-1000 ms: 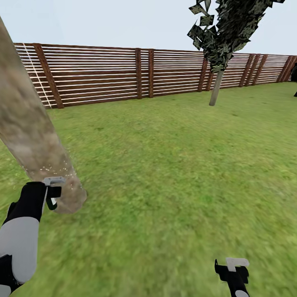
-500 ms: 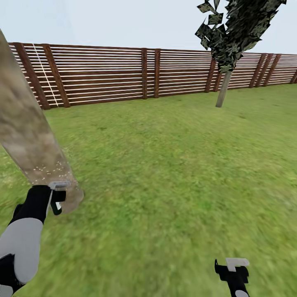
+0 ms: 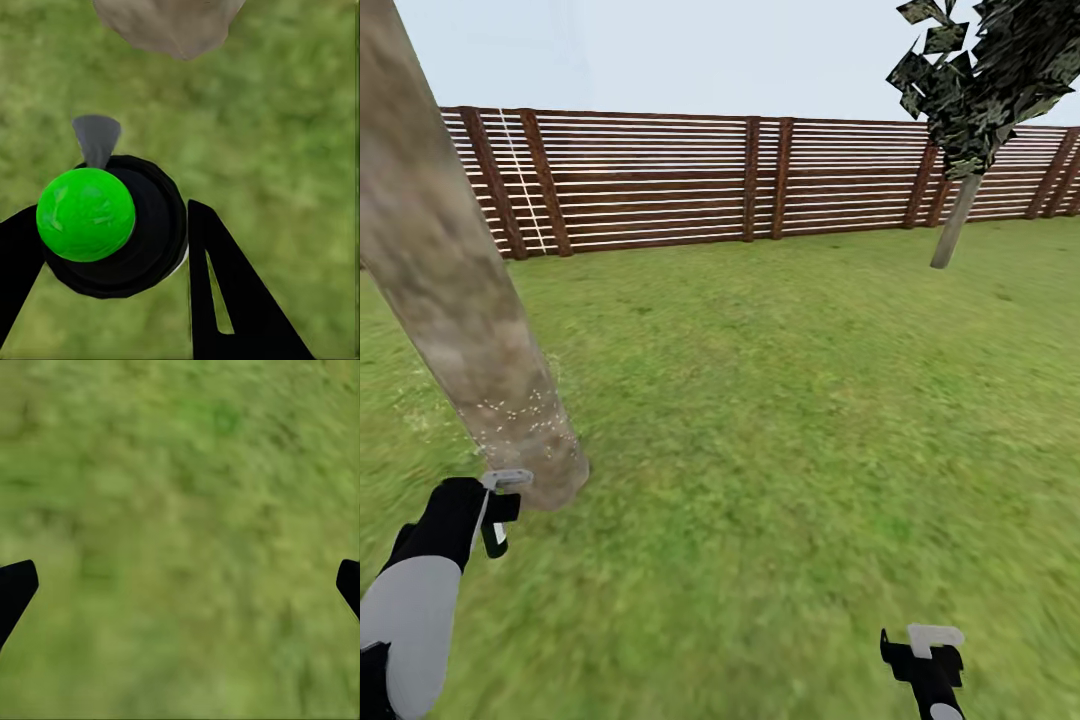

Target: In the garden, pick up the pesticide atomizer on the floor and spray pesticide onto both trees until each tree trunk is fully covered.

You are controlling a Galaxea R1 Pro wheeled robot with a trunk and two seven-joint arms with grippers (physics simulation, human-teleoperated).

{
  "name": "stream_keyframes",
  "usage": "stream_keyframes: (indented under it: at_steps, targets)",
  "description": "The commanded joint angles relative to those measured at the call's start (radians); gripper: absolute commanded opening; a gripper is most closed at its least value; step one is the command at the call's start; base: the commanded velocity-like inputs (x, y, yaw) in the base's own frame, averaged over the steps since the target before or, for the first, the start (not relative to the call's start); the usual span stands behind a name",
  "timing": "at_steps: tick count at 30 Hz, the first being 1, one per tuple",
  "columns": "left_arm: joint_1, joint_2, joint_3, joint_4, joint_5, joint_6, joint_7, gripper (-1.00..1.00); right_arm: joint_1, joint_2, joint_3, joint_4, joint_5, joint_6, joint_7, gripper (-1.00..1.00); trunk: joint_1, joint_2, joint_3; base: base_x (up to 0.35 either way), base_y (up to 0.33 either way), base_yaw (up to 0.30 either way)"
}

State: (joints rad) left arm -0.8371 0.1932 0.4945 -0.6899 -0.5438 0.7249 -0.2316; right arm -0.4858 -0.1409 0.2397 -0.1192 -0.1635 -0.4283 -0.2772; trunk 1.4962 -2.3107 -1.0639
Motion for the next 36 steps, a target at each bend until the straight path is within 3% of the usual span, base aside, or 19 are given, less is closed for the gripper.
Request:
stream_keyframes:
  at_steps: [1,5,11,16,20,22,23,24,26,27,28,29,30,31,33,34,36]
  targets:
    - [-0.001,-0.001,0.003,-0.002,-0.012,0.002,-0.009,-1.00,0.000,0.000,0.009,0.000,-0.010,-0.003,-0.002,1.00,0.000,0.000,-0.001,0.267,-0.131,0.009]
    - [0.000,-0.001,0.002,0.000,-0.015,0.001,-0.005,-1.00,0.000,0.000,0.009,0.001,-0.010,-0.003,-0.002,1.00,0.000,0.000,-0.001,0.278,-0.149,0.002]
    - [0.001,-0.004,0.004,0.012,-0.008,0.000,0.057,-1.00,0.000,0.000,0.009,0.001,-0.010,-0.003,-0.002,1.00,0.000,0.000,-0.001,0.204,-0.208,0.063]
    - [0.001,-0.010,0.007,0.101,-0.007,-0.096,0.060,-1.00,0.000,0.001,0.009,0.001,-0.010,-0.003,-0.002,1.00,0.000,0.000,-0.001,-0.017,-0.250,0.250]
    - [0.002,-0.009,0.009,0.108,-0.007,-0.104,0.057,-1.00,0.000,0.006,0.011,-0.001,-0.009,-0.002,-0.001,1.00,0.000,0.000,-0.001,-0.242,-0.183,0.042]
    - [0.015,-0.006,0.008,0.109,-0.007,-0.119,0.044,-1.00,0.000,0.010,0.026,-0.005,0.013,0.004,0.006,1.00,0.000,0.000,-0.001,-0.069,-0.032,0.002]
    - [0.037,-0.004,0.002,0.109,-0.008,-0.175,0.027,-1.00,0.000,0.012,0.063,-0.013,0.063,0.006,0.031,1.00,0.000,0.000,-0.001,-0.019,-0.009,0.001]
    - [0.048,-0.002,-0.004,0.110,-0.009,-0.229,-0.006,-1.00,0.000,0.013,0.089,-0.031,0.110,0.008,0.065,1.00,0.000,0.000,-0.001,-0.010,-0.005,0.000]
    - [0.067,0.010,-0.015,0.119,-0.033,-0.310,-0.203,-1.00,-0.002,0.010,0.113,-0.124,0.210,0.088,0.230,1.00,0.000,0.000,-0.001,-0.003,-0.001,0.000]
    - [0.074,0.027,-0.048,0.121,-0.079,-0.354,-0.332,-1.00,-0.010,0.006,0.116,-0.193,0.246,0.179,0.361,1.00,0.000,0.000,-0.001,0.000,0.000,0.000]
    - [0.077,0.038,-0.081,0.124,-0.114,-0.407,-0.417,-1.00,-0.017,0.004,0.117,-0.250,0.266,0.233,0.458,1.00,0.000,0.000,-0.001,0.000,0.000,0.000]
    - [0.079,0.045,-0.120,0.136,-0.161,-0.498,-0.547,-1.00,-0.024,0.003,0.117,-0.343,0.300,0.284,0.598,1.00,0.000,0.000,-0.001,0.000,0.000,0.000]
    - [0.079,0.045,-0.136,0.143,-0.190,-0.539,-0.632,-1.00,-0.027,0.005,0.118,-0.409,0.341,0.300,0.694,1.00,0.000,0.000,-0.001,0.000,0.000,0.000]
    - [0.079,0.043,-0.149,0.146,-0.207,-0.554,-0.674,-1.00,-0.027,0.007,0.118,-0.443,0.374,0.306,0.755,1.00,0.000,0.000,-0.001,0.000,0.000,0.000]
    - [0.080,0.032,-0.226,0.152,-0.238,-0.569,-0.720,-1.00,-0.043,0.010,0.118,-0.485,0.418,0.312,0.873,1.00,0.000,0.000,-0.001,0.000,0.000,0.000]
    - [0.081,0.015,-0.280,0.166,-0.244,-0.573,-0.728,-1.00,-0.057,0.012,0.118,-0.492,0.424,0.312,0.904,1.00,0.000,0.000,-0.001,-0.033,0.000,0.000]
    - [0.081,-0.025,-0.355,0.208,-0.250,-0.576,-0.732,-1.00,-0.067,0.018,0.118,-0.495,0.428,0.312,0.928,1.00,0.000,0.000,-0.001,-0.245,0.000,0.000]
